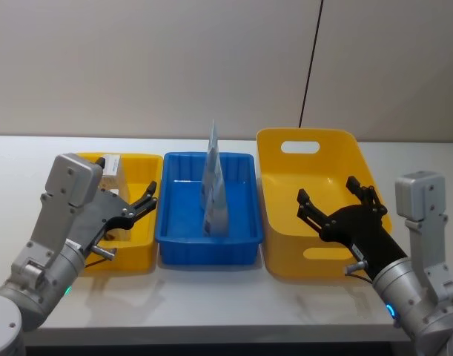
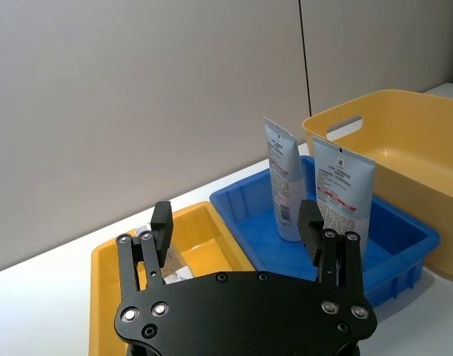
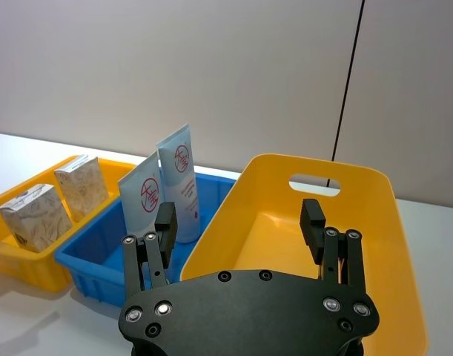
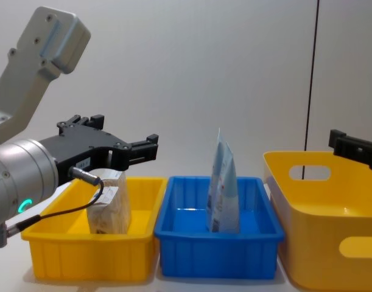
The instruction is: Bimanual collaborative sorting of washing and personal care products
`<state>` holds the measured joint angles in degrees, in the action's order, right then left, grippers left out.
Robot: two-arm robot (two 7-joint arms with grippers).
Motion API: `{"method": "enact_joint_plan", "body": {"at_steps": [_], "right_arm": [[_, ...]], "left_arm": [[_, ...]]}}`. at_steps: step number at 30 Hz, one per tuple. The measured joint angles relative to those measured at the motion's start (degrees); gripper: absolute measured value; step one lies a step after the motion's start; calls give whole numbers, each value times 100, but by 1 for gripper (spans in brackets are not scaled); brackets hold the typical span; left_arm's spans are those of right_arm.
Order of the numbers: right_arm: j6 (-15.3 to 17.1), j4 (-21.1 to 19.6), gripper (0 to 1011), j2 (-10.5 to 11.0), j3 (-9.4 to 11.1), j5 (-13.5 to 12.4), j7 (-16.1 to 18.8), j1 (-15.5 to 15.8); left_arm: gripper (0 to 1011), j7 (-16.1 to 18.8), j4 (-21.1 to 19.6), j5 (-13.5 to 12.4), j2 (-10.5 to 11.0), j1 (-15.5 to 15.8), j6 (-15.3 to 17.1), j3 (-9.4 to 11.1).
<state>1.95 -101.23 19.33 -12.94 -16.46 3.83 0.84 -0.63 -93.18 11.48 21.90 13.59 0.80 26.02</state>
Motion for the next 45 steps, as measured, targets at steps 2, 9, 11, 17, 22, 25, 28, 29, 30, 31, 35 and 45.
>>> {"method": "enact_joint_plan", "body": {"at_steps": [2, 9, 11, 17, 22, 25, 28, 29, 30, 31, 35, 45], "right_arm": [[0, 0, 1003, 0, 0, 0, 0, 0], [0, 0, 1003, 0, 0, 0, 0, 0], [0, 0, 1003, 0, 0, 0, 0, 0], [0, 0, 1003, 0, 0, 0, 0, 0], [0, 0, 1003, 0, 0, 0, 0, 0], [0, 0, 1003, 0, 0, 0, 0, 0], [0, 0, 1003, 0, 0, 0, 0, 0], [0, 0, 1003, 0, 0, 0, 0, 0], [0, 0, 1003, 0, 0, 0, 0, 0], [0, 0, 1003, 0, 0, 0, 0, 0], [0, 0, 1003, 0, 0, 0, 0, 0], [0, 0, 1003, 0, 0, 0, 0, 0]], "left_arm": [[1001, 0, 0, 0, 0, 0, 0, 0], [1001, 0, 0, 0, 0, 0, 0, 0], [1001, 0, 0, 0, 0, 0, 0, 0], [1001, 0, 0, 0, -1, 0, 0, 0], [1001, 0, 0, 0, 0, 0, 0, 0], [1001, 0, 0, 0, 0, 0, 0, 0], [1001, 0, 0, 0, 0, 0, 0, 0], [1001, 0, 0, 0, 0, 0, 0, 0], [1001, 0, 0, 0, 0, 0, 0, 0], [1001, 0, 0, 0, 0, 0, 0, 0], [1001, -8, 0, 0, 0, 2, 8, -4], [1001, -176, -23, 101, 30, 50, 390, -33]]}}
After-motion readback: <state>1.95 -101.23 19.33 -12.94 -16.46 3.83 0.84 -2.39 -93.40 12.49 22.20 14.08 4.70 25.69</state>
